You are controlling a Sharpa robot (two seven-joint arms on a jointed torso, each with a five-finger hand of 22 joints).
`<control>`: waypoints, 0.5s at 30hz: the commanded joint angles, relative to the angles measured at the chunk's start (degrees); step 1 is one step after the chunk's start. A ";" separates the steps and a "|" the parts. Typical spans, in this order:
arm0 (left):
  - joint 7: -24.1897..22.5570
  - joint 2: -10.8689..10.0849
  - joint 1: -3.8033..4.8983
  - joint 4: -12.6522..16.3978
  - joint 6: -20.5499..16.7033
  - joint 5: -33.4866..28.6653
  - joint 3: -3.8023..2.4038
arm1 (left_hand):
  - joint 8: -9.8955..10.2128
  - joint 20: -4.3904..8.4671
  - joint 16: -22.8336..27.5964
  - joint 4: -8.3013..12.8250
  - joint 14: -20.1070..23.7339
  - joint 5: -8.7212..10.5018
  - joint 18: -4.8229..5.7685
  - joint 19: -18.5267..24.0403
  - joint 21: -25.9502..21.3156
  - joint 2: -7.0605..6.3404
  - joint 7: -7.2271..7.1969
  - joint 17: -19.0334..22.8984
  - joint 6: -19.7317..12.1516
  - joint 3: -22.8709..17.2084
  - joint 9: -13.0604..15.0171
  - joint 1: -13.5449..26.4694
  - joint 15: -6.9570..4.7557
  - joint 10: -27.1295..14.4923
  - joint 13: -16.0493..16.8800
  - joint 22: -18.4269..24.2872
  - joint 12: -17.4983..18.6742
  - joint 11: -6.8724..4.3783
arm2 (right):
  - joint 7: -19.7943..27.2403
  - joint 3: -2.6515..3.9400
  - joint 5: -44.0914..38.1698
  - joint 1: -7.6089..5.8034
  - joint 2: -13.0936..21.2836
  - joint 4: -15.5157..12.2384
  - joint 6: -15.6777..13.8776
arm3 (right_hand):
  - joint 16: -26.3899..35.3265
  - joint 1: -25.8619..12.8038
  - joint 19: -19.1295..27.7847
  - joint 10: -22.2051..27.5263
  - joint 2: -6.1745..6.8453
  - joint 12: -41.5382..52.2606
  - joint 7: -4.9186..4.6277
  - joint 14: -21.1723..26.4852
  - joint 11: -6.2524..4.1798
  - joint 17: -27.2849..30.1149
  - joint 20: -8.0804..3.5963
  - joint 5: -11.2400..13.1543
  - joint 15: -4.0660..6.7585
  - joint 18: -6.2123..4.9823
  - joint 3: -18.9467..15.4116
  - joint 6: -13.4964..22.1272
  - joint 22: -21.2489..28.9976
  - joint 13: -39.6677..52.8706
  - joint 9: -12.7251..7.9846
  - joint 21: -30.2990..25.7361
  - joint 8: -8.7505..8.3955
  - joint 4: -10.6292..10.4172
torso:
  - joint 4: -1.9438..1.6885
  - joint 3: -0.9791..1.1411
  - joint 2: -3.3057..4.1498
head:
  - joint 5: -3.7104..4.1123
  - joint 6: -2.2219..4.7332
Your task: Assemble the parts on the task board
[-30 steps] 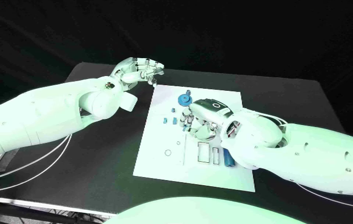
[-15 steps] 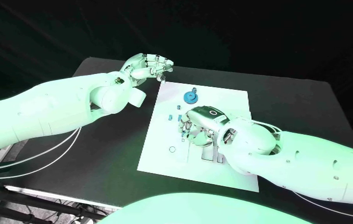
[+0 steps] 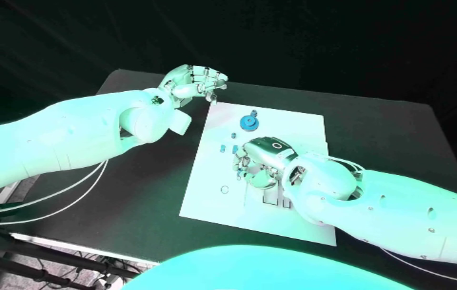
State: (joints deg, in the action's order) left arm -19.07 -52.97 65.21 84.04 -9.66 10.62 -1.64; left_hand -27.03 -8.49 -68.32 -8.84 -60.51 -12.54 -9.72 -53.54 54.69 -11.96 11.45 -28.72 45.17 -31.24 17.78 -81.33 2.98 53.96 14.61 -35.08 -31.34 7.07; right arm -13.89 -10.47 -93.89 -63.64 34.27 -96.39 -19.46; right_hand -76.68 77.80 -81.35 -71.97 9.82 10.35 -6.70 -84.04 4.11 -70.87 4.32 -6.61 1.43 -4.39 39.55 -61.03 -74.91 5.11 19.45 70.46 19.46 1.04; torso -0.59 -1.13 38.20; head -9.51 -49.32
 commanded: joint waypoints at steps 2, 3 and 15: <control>-0.72 0.22 0.05 -0.01 1.06 0.23 -0.04 | -0.32 0.03 -0.21 0.14 0.31 -0.18 -0.85 -0.25 -0.22 -0.27 0.20 -0.06 -0.37 0.11 -0.02 -0.41 0.02 -0.32 -0.05 0.05 -0.27 0.15 | 0.44 -0.06 -1.21 0.21 -0.28 0.36 1.11 | 0.00 -0.25 -0.46 -1.70 -0.52 0.23 -0.20 -2.71 -1.40 0.05 -0.02 -0.21 0.24 0.34 0.33 -0.38 -7.15 0.08 -0.03 0.39 0.11 -0.04 | -0.02 -0.01 0.00 | -0.01 -0.03; -0.72 0.24 0.05 -0.02 1.07 0.23 -0.04 | -0.32 0.03 -0.21 0.14 0.31 -0.18 -0.85 -0.25 -0.22 -0.27 0.20 -0.06 -0.37 0.11 -0.02 -0.41 0.02 -0.32 -0.05 0.05 -0.27 0.15 | 0.43 -0.07 -1.21 0.24 -0.32 0.43 1.13 | 0.00 -0.25 -0.46 -1.70 -0.52 0.23 -0.20 -2.71 -1.40 0.05 -0.02 -0.21 0.24 0.34 0.33 -0.38 -7.15 0.08 -0.03 0.39 0.11 -0.04 | -0.02 -0.01 0.00 | -0.01 -0.03; -0.58 0.37 0.06 -0.17 1.36 0.25 -0.04 | -0.31 0.02 -0.19 0.12 0.35 -0.18 -0.84 -0.23 -0.25 -0.33 0.22 -0.06 -0.44 0.13 -0.03 -0.39 0.04 -0.39 -0.07 0.06 -0.28 0.17 | -0.07 -0.16 -1.33 0.70 -0.55 0.91 1.56 | 0.05 -0.32 -0.52 -1.71 -0.51 0.20 -0.22 -2.69 -1.38 0.15 -0.01 -0.23 0.23 0.37 0.36 -0.37 -7.23 0.09 0.00 0.53 0.11 -0.03 | 0.04 0.03 0.00 | -0.11 -0.20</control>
State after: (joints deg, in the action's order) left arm -19.07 -52.74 65.22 83.82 -9.40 10.67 -1.64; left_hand -27.03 -8.49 -68.32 -8.84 -60.51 -12.54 -9.72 -53.54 54.69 -11.96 11.45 -28.71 45.17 -31.23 17.78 -81.33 2.98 53.96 14.61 -35.09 -31.33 7.07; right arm -14.02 -10.62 -94.30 -63.02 33.79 -95.49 -18.97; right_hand -76.68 77.48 -81.35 -72.00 10.11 10.27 -6.91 -84.05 4.14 -70.77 4.32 -6.61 1.43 -4.39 39.53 -61.23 -74.92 5.15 19.42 70.88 19.44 1.03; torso -0.60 -1.13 38.20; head -9.63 -49.49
